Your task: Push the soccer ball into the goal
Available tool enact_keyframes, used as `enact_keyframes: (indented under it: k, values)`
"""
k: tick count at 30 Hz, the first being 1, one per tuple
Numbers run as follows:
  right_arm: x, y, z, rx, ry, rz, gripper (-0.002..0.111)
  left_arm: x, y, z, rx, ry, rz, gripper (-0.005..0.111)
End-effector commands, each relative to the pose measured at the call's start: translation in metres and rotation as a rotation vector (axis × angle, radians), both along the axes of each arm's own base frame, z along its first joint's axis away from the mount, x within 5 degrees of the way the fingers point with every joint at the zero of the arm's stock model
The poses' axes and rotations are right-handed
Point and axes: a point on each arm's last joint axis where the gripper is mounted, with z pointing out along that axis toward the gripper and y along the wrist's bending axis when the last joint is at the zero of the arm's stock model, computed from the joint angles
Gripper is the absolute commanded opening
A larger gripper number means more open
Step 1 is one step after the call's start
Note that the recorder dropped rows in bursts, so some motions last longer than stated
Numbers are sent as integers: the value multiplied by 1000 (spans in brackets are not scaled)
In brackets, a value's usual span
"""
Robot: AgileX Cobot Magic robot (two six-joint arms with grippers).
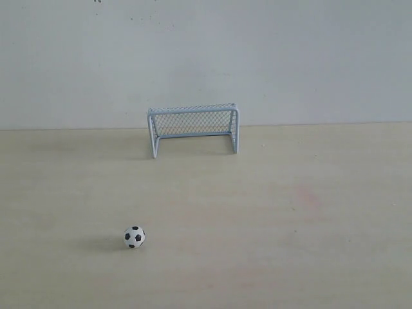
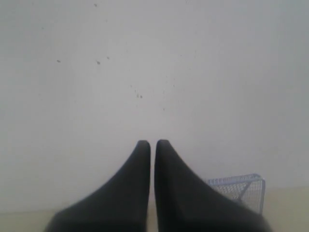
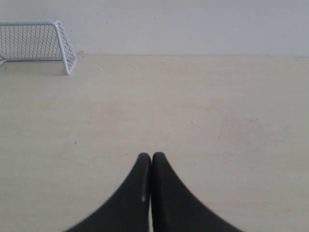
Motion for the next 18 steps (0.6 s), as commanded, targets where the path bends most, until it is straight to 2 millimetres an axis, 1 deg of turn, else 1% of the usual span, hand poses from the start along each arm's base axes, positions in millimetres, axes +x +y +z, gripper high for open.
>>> enact_keyframes:
  k: [1,5,8,12,18]
  values:
    - [0,0,1,1,-14,-2,0,34,0,3,2,123,2,4]
    - [0,0,1,1,-14,-2,0,58,1,3,2,107,17,4]
    - [0,0,1,1,-14,-2,0,67,2,5,2,53,31,4]
    - [0,0,1,1,-14,-2,0,72,4,10,3,-35,46,4]
    - [0,0,1,1,-14,-2,0,72,4,11,3,-50,48,4]
